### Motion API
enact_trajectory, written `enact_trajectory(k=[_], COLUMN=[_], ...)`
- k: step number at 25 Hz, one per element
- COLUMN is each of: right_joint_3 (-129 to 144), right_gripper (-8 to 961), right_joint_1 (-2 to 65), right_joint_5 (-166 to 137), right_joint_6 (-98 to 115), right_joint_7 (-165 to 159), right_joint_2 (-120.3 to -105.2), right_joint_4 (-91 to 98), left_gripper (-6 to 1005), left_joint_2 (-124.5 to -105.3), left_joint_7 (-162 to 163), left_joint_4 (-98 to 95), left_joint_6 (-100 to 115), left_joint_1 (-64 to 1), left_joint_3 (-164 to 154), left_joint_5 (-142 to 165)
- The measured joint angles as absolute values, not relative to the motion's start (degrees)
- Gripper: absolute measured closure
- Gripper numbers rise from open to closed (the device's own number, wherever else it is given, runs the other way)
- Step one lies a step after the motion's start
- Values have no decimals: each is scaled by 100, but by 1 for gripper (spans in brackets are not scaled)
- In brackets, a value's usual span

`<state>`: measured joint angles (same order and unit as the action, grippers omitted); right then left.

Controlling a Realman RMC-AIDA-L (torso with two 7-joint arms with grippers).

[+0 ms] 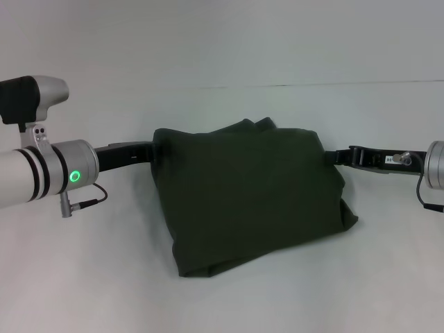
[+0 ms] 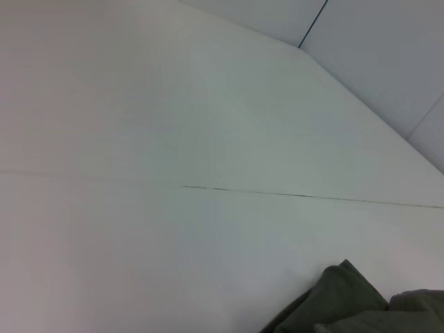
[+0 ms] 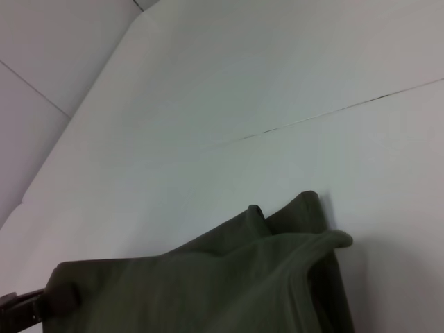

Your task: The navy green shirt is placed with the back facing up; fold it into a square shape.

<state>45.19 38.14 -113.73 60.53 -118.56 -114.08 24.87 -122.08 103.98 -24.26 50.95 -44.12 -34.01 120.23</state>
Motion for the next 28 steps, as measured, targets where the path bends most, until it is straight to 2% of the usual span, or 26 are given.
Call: enact_trajectory(k=[11, 23, 28], right_joint_3=[4475, 4466, 4204], right_gripper=[926, 923, 757], right_joint_1=[3738, 3807, 3746], right_joint_5=[-11372, -11348, -11322], right_joint_6=[6087, 6064, 6040], right_joint_7=[-11907, -11861, -11858], right_joint_2=[-11350, -11396, -11400], right_joint_4=[2477, 2614, 2960], left_gripper=[906, 880, 866], left_joint_2=[-12192, -12192, -12193], left_joint_7=[10437, 10467, 10469], left_joint_4=[-2462, -2536, -2788], left_joint_6=[5102, 5222, 5426], left_joint_1=[-4351, -4288, -4154], left_joint_3=[-3331, -3340, -3331], left_joint_5=[11984, 12017, 11983])
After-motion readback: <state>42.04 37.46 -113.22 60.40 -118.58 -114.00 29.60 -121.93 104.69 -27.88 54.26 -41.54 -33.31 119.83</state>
